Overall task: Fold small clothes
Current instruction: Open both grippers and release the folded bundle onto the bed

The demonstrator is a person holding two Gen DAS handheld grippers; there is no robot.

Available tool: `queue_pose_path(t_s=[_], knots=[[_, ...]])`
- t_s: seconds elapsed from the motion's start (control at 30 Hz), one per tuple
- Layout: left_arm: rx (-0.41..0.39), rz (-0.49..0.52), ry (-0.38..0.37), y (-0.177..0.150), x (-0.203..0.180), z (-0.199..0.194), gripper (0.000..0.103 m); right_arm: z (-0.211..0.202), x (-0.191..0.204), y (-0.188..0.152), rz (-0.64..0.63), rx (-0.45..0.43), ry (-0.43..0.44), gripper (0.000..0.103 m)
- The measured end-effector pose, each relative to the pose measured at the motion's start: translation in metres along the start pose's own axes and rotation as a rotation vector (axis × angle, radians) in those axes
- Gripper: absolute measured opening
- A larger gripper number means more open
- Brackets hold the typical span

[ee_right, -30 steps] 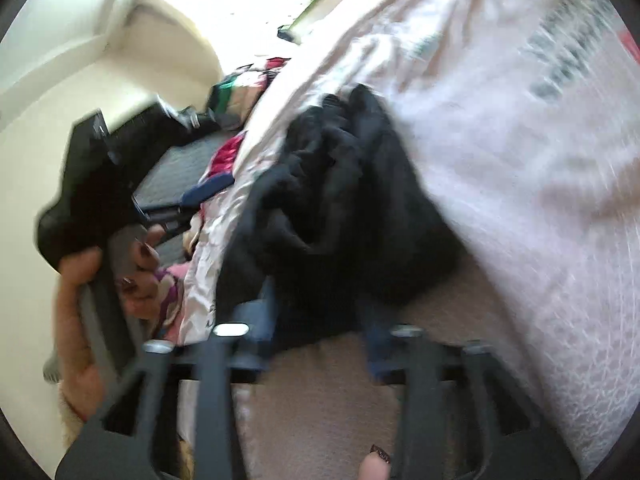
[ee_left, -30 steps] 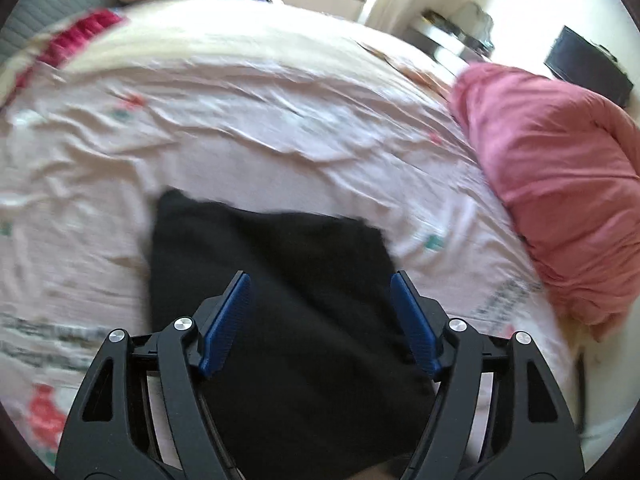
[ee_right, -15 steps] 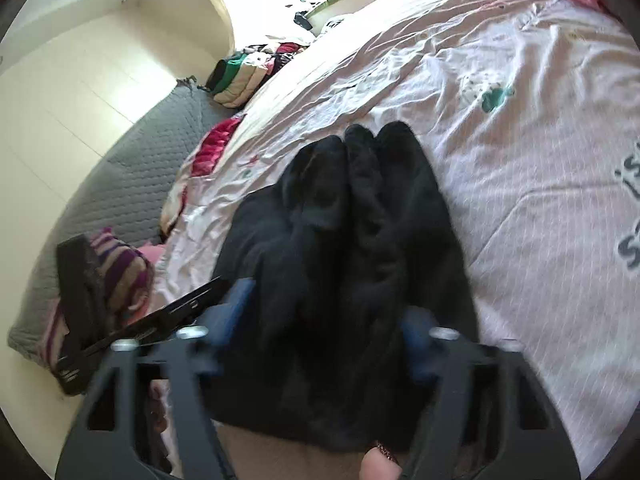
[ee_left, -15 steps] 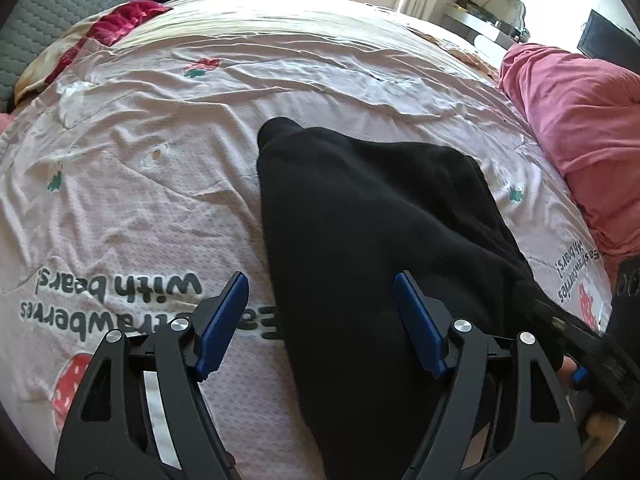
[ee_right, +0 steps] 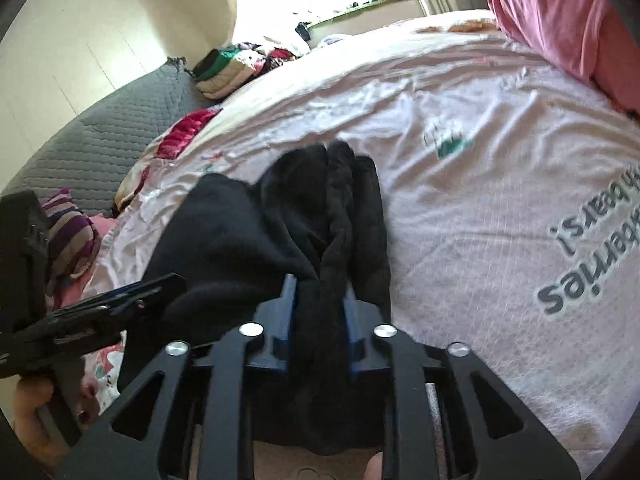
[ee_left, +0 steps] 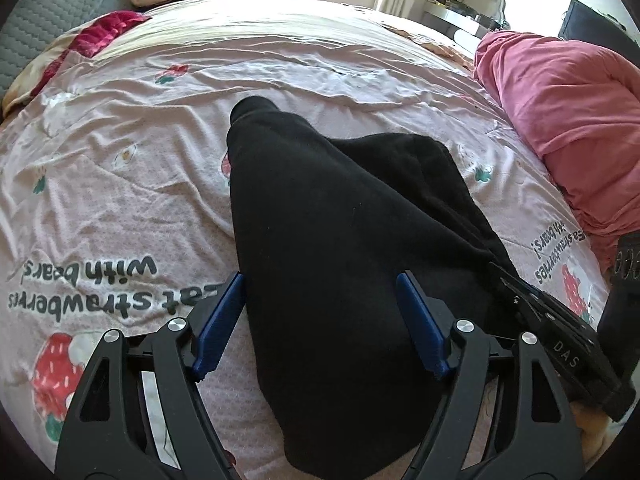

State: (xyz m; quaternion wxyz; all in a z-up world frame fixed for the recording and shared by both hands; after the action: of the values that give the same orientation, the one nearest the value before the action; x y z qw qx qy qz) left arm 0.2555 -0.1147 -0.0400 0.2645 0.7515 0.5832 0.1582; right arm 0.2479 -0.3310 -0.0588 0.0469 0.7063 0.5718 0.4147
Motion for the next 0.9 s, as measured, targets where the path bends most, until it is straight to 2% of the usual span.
queue_pose_path(t_s=[0.13,0.4,0.53,0.63,0.87,0.9], knots=[[-0.003,-0.021,-0.013,-0.005,0.003,-0.004,0.069,-0.01,0.0,-0.001,0.046,-0.002,0.017,0.038],[-0.013,-0.01,-0.015,-0.012,0.001,-0.018,0.07,-0.044,0.003,-0.016,-0.014,-0.081,-0.048,0.049],[-0.021,-0.003,-0.019,-0.018,0.0,-0.025,0.07,-0.068,0.006,-0.022,-0.038,-0.122,-0.06,0.062],[-0.03,0.008,-0.022,-0.025,-0.003,-0.032,0.07,-0.09,0.008,-0.028,-0.069,-0.186,-0.08,0.067],[-0.078,0.031,-0.027,-0.041,-0.006,-0.058,0.075,-0.136,0.019,-0.048,-0.152,-0.318,-0.096,0.091],[-0.086,0.035,-0.027,-0.043,-0.006,-0.062,0.075,-0.141,0.021,-0.051,-0.164,-0.334,-0.099,0.092]])
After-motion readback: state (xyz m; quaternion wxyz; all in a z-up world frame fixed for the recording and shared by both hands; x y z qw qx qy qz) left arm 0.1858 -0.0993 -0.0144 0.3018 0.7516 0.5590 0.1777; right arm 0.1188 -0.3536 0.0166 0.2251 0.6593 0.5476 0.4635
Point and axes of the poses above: each gripper's, at about its wrist camera, not at the fingertips, and z roughly the way its jaws point, x to its left, y to its top, the point moved 5 cm from there along z, roughly the way its jaws point, and after that the axes turned 11 degrees about z, right-handed, at the moved point
